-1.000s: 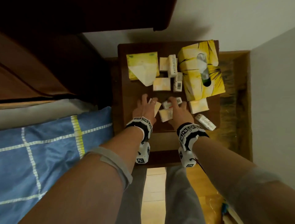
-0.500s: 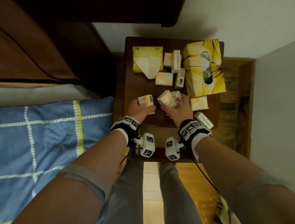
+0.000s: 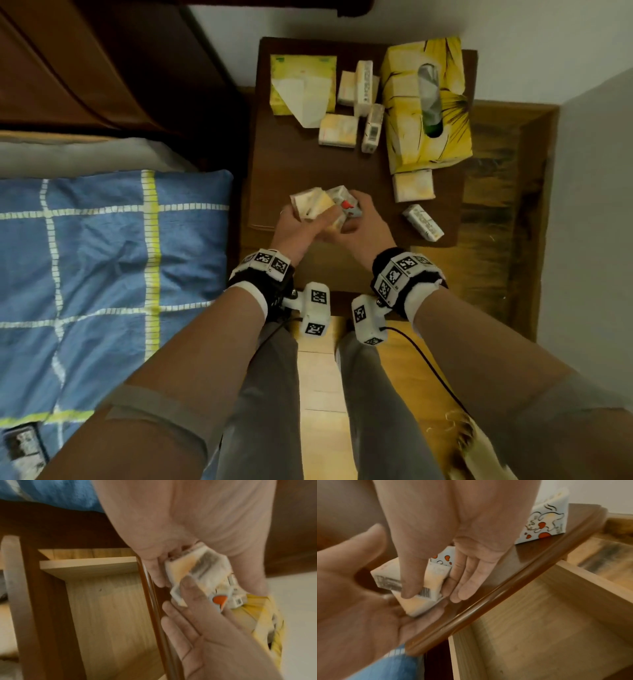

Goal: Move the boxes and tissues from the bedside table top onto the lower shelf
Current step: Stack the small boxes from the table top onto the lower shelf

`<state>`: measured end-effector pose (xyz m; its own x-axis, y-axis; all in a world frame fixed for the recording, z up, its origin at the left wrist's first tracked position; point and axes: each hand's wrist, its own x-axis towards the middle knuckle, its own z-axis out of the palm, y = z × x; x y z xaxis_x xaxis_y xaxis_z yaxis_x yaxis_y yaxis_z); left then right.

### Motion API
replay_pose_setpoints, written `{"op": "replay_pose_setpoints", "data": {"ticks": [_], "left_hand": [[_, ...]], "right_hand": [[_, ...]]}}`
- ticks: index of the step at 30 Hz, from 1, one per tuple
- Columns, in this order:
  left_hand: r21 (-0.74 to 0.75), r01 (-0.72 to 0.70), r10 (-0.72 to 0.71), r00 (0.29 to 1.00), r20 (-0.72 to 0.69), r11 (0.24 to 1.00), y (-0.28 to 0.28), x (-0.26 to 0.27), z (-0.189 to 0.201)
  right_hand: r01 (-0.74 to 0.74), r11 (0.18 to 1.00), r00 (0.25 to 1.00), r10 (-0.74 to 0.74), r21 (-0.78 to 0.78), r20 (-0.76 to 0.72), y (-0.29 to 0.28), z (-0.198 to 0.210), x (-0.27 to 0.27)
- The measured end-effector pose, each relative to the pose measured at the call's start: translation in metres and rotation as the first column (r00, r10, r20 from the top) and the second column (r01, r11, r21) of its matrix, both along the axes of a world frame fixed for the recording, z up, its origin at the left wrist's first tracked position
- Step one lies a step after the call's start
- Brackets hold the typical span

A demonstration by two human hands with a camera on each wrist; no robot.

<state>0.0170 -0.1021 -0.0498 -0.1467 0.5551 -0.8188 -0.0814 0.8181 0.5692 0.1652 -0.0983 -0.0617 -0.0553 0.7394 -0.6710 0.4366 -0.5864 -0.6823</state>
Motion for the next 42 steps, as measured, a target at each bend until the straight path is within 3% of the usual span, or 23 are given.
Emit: {"op": "replay_pose_setpoints", "data": {"ticks": [3, 5, 8, 11, 15, 16, 19, 22, 26, 30, 32, 35, 37, 40, 42], "left_hand": [[0.027, 0.031, -0.028, 0.994, -0.104, 0.999, -0.006, -0.008, -0.007], [0.015, 0.008, -0.007, 0.999, -0.049, 1.0, -0.012, -0.019, -0.005], [-0.004, 0.065, -0.065, 0.998, -0.014, 0.998, -0.027, -0.039, -0.006], [-0.044, 0.14, -0.141, 0.99, -0.022, 0.989, -0.044, -0.057, -0.011], [-0.075, 0.243, -0.245, 0.969, -0.033, 0.967, -0.063, -0.073, -0.02], [-0.084, 0.262, -0.265, 0.964, -0.028, 0.961, -0.066, -0.076, -0.021], [-0.118, 0.29, -0.296, 0.955, -0.031, 0.95, -0.068, -0.08, -0.014], [-0.107, 0.353, -0.361, 0.931, -0.059, 0.929, -0.062, -0.082, -0.005], [-0.111, 0.458, -0.466, 0.883, -0.058, 0.882, -0.058, -0.072, 0.006], [-0.122, 0.448, -0.441, 0.894, 0.078, 0.886, -0.063, -0.064, 0.004], [-0.166, 0.453, -0.447, 0.892, 0.075, 0.876, -0.067, -0.067, -0.006], [-0.188, 0.424, -0.421, 0.905, 0.058, 0.886, -0.076, -0.072, -0.017], [-0.165, 0.373, -0.371, 0.928, 0.04, 0.913, -0.08, -0.076, -0.025], [-0.147, 0.264, -0.279, 0.956, -0.095, 0.953, -0.079, -0.087, -0.046], [-0.159, 0.279, -0.308, 0.928, -0.211, 0.947, -0.077, -0.098, -0.065]], "right_hand": [[0.011, 1.0, 0.996, -0.013, -0.026, -0.087, -0.011, 0.001, -0.008], [0.143, 0.986, 0.974, -0.156, -0.086, -0.164, -0.018, -0.001, -0.011], [0.387, 0.894, 0.871, -0.435, -0.227, -0.228, -0.029, 0.003, -0.012], [0.445, 0.842, 0.826, -0.517, -0.305, -0.225, -0.046, 0.005, -0.011], [0.309, 0.834, 0.786, -0.495, -0.458, -0.371, -0.071, 0.005, -0.02], [0.261, 0.848, 0.817, -0.448, -0.461, -0.362, -0.075, 0.005, -0.027], [0.15, 0.905, 0.956, -0.235, -0.398, -0.174, -0.08, 0.008, -0.047], [0.122, 0.921, 0.978, -0.175, -0.369, -0.113, -0.084, 0.01, -0.057], [0.19, 0.881, 0.914, -0.32, -0.433, -0.25, -0.088, 0.009, -0.066], [0.294, 0.8, 0.797, -0.508, -0.523, -0.328, -0.09, 0.001, -0.072], [0.315, 0.774, 0.777, -0.543, -0.55, -0.318, -0.091, -0.007, -0.067], [0.289, 0.788, 0.804, -0.508, -0.543, -0.309, -0.095, -0.02, -0.056], [0.294, 0.805, 0.84, -0.475, -0.516, -0.261, -0.094, -0.026, -0.049], [0.336, 0.822, 0.905, -0.417, -0.459, -0.085, -0.087, -0.048, -0.046], [0.29, 0.851, 0.95, -0.312, -0.438, 0.023, -0.078, -0.068, -0.051]]}}
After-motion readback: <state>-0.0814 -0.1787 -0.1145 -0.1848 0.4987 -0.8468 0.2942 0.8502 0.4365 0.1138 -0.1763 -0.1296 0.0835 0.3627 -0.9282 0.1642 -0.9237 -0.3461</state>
